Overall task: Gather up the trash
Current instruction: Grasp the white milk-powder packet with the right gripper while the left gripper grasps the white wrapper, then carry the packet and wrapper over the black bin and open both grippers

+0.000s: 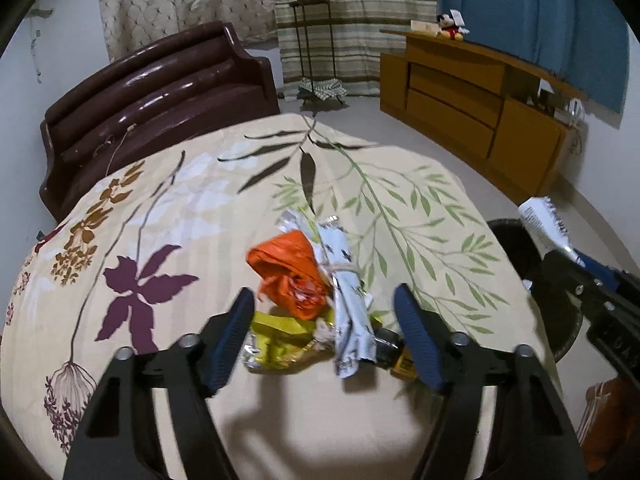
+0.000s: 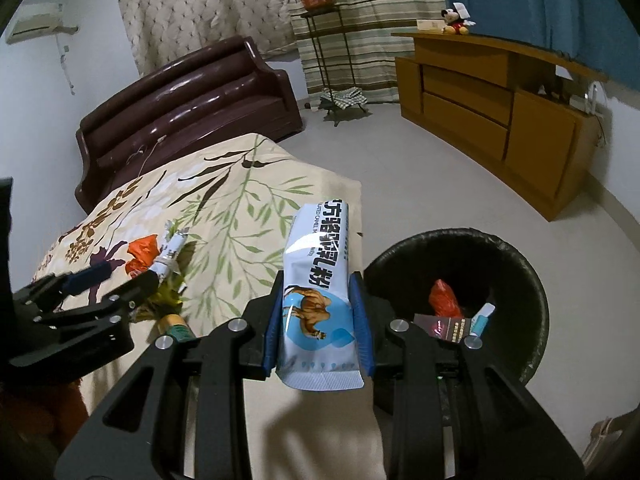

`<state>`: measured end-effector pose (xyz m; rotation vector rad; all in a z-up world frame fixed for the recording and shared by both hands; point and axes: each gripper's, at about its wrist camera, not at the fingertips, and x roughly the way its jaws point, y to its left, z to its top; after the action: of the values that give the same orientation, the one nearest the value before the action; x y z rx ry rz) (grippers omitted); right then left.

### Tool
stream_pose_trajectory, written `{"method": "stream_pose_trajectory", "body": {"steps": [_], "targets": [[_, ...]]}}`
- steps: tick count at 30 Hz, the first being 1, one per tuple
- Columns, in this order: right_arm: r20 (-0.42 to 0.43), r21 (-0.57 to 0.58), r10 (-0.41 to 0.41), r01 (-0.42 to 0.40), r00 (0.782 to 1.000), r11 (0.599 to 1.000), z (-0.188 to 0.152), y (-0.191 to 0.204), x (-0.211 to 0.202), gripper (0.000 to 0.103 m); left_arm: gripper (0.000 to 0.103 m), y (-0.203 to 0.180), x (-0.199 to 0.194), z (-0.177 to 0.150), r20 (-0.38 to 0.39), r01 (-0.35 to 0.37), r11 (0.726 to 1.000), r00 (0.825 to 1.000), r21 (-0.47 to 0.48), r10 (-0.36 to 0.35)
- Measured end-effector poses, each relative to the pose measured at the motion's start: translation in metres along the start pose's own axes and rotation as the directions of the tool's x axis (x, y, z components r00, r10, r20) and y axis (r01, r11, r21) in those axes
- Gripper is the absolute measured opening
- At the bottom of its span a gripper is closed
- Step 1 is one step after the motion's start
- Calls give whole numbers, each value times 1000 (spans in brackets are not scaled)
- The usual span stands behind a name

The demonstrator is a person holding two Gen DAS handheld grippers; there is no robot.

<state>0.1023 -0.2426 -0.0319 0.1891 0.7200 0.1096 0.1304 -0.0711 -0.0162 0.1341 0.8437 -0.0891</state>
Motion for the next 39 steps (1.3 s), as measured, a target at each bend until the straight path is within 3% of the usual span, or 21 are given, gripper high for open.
{"method": "stream_pose_trajectory", "body": {"steps": [6, 14, 15, 27, 39], "targets": [[0, 20, 7, -7, 1000, 1000, -2, -7, 0, 30, 33, -5, 8, -6, -41, 38, 999, 998, -1, -38], [1, 24, 5, -5, 1000, 1000, -3, -10, -1, 30, 29, -4, 1, -8, -21, 71, 997, 997, -12, -72], [1, 23, 5, -5, 1000, 1000, -3, -10, -1, 30, 15, -4, -1, -8, -17, 78, 997, 997, -15, -78], [6, 22, 1, -1, 1000, 1000, -5, -13, -5, 30, 14, 6, -8, -11, 7, 138, 989, 990, -51, -138], [28, 21, -26, 26, 999, 999, -6, -13, -15, 30, 14, -4, -31, -6, 88, 169, 985, 982, -25, -167]]}}
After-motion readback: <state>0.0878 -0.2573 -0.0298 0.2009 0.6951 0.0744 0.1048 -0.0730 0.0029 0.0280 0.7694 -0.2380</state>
